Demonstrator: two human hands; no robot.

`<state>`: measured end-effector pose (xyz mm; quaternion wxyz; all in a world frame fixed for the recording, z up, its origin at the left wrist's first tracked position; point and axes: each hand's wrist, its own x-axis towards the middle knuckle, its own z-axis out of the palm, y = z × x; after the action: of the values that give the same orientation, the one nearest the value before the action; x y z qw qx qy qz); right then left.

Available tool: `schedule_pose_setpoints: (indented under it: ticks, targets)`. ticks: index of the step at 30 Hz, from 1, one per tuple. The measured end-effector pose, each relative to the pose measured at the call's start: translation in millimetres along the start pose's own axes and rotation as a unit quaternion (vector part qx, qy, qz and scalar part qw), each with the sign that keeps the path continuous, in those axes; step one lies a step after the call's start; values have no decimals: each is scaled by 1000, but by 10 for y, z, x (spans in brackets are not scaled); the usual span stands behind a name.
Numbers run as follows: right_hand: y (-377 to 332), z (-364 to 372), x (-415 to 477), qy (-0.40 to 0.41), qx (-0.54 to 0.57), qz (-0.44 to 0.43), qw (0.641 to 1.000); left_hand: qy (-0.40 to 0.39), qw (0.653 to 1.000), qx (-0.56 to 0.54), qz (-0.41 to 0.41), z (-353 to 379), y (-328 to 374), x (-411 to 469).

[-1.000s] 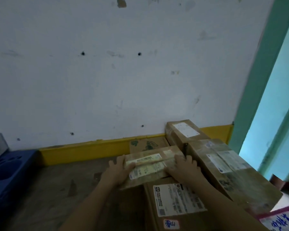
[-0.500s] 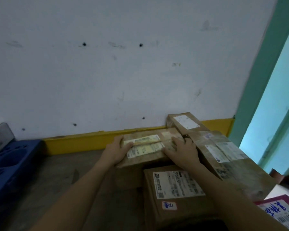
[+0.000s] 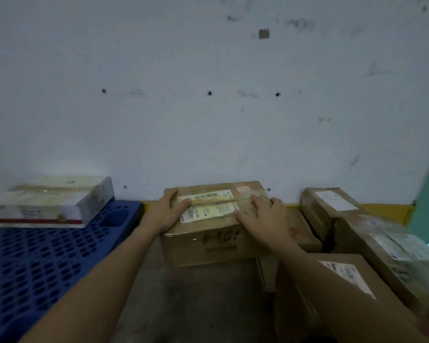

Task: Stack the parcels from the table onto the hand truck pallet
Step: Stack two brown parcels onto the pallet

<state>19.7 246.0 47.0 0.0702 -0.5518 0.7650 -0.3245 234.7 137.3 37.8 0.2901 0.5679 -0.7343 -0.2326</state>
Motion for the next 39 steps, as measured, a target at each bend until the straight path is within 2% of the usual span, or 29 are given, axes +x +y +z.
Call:
schedule_pose_setpoints:
  ticks: [7,11,17,29,39]
  targets:
    - [-1171,761,-719,-10,29,-7,999,23,999,-4,-22,-1056,-1127,-488]
    - [-1848,1175,-1106,-30,39,-8,999,69,997,-11,-32,-1671,-1694,-814]
    - [-2749,1767,-1309,-38,55,-34,997,91,994,-31,-50,-2399,-2520,-923]
    - [-3776,2916,-780,-89,47,-31,994,82,992,-39,-87,-3079,-3630,-306]
    - [-4138,3638,-424,-70,8,44,997,-2,999,-18,-49,-3211,-4269,585]
